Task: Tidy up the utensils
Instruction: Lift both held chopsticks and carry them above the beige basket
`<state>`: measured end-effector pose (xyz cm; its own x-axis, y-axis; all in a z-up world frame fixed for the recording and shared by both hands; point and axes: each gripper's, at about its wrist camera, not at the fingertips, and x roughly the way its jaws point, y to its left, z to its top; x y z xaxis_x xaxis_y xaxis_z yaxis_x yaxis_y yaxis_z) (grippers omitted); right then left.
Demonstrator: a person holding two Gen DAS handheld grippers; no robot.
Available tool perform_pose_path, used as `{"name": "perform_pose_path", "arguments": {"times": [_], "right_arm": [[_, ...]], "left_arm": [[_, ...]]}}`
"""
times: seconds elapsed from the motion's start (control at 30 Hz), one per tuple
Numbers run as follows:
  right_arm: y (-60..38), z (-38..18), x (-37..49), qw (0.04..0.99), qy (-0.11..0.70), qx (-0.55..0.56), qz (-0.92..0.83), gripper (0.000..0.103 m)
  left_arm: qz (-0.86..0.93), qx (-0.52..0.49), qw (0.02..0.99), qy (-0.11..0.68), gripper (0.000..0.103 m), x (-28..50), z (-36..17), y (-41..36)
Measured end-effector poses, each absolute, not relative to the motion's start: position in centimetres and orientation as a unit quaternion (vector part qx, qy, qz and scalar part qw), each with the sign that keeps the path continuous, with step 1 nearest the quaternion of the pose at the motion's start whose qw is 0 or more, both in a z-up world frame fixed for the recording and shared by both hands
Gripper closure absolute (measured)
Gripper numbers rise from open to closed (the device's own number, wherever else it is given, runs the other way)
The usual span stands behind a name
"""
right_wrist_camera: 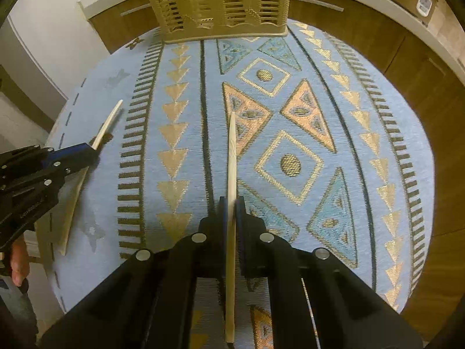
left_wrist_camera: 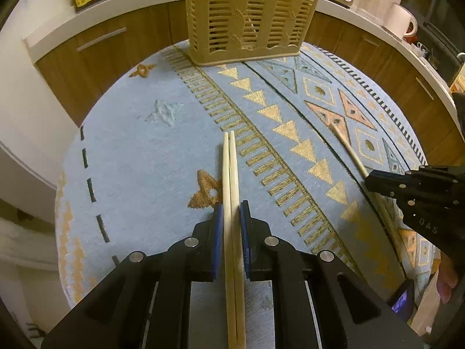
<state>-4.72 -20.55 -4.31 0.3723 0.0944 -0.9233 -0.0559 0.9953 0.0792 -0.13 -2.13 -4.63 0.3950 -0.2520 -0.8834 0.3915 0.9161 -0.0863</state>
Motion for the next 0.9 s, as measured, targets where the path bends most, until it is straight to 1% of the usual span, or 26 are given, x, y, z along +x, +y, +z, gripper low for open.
{"name": "perform_pose_path", "arguments": {"times": [0.2,0.4,0.57,0.7,0.9], "right_arm": [[-21.5,-3.6,-4.8,0.830,0.548,0.068,0.080,0.098],[-20.8,-1.6,-5.5,0.857,0.501,0.063,0.100,0.098],[-20.8,-1.1,-5.2,0.860,0.495,0.065,0.107,0.098],[-21.4,-0.5,-5.0,0.862,0.483,0.090,0.122,0.098],[-21.7,1.5,-5.4,0.883,0.434,0.101,0.148,0.098]], "left_arm": [[-0.216,0.021,0.848,0.484,0.093,-0.5,-2.9,-1.5],[-0.238,-0.017,0.878,0.415,0.093,-1.3,0.0,-0.9],[-0.241,-0.030,0.881,0.407,0.093,-1.3,0.5,-0.7],[-0.245,-0.044,0.883,0.399,0.093,-1.2,0.7,-0.3],[-0.253,-0.064,0.903,0.341,0.093,-1.1,3.1,-0.3]]}}
